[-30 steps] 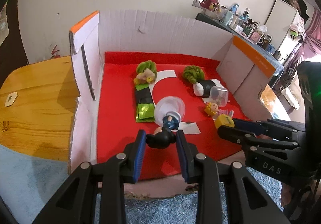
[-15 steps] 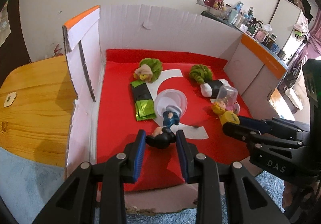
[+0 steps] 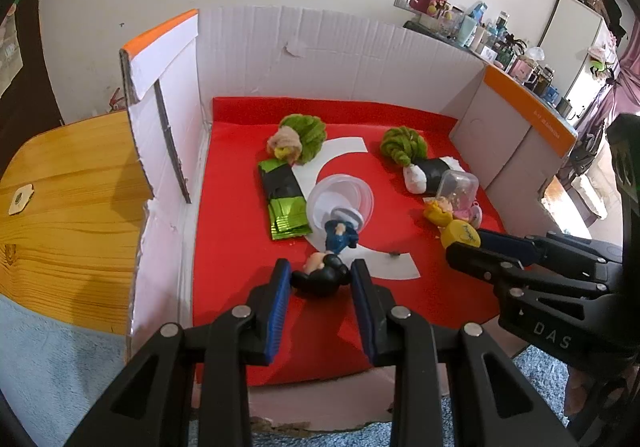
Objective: Organize objects
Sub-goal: 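Open the left tool releasing the figurine while the right tool releases the yellow lid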
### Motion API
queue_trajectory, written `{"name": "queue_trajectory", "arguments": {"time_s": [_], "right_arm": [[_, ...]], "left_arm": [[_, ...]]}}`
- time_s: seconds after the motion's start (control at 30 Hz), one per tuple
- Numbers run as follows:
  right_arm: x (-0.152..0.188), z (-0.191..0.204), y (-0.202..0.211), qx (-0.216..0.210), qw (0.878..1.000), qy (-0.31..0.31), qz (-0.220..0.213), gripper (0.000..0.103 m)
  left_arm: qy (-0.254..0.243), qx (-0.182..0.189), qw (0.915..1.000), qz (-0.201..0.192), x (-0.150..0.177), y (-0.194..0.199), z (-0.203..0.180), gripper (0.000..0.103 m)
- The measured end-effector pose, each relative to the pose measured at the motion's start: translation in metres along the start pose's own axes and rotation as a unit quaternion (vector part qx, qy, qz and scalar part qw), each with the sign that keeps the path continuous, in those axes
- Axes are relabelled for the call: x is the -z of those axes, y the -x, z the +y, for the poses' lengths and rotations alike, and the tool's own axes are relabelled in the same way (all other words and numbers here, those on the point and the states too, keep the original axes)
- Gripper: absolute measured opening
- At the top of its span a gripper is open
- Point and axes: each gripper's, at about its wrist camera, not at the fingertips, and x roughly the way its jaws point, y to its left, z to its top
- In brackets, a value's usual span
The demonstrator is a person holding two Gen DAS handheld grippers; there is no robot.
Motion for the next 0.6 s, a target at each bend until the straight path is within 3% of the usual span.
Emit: {"name": "queue_trajectory", "arguments": {"time_s": [0.23, 0.37, 0.47, 0.5, 0.53, 0.6], "right_arm": [[-0.001, 0.003, 0.0, -0.002, 1.0, 0.0, 0.0, 0.028], [-0.001, 0.005, 0.001, -0.002, 1.0, 0.003, -0.002, 0.029], [0.0, 0.006, 0.005, -0.001, 1.0, 0.004, -0.006, 0.03], [0.001, 0.007, 0.006, 0.0, 1.0, 0.004, -0.007, 0.034], [0.001, 0.007, 0.008, -0.001, 1.0, 0.004, -0.009, 0.047], [0.002, 0.008, 0.012, 0.0, 1.0, 0.005, -0.015, 0.057]], "left_arm": [[-0.001, -0.001, 1.0, -0.007, -0.002, 0.002, -0.002, 0.032], [-0.002, -0.004, 0.9999, -0.014, -0.003, 0.007, -0.003, 0.044], [-0.002, -0.004, 0.9998, -0.019, -0.002, 0.011, -0.003, 0.045], [-0.002, -0.005, 0.9998, -0.02, -0.002, 0.012, -0.003, 0.045], [-0.002, -0.006, 0.9998, -0.021, -0.002, 0.013, -0.003, 0.045], [-0.001, -0.007, 0.9997, -0.023, -0.001, 0.016, -0.003, 0.046]]}}
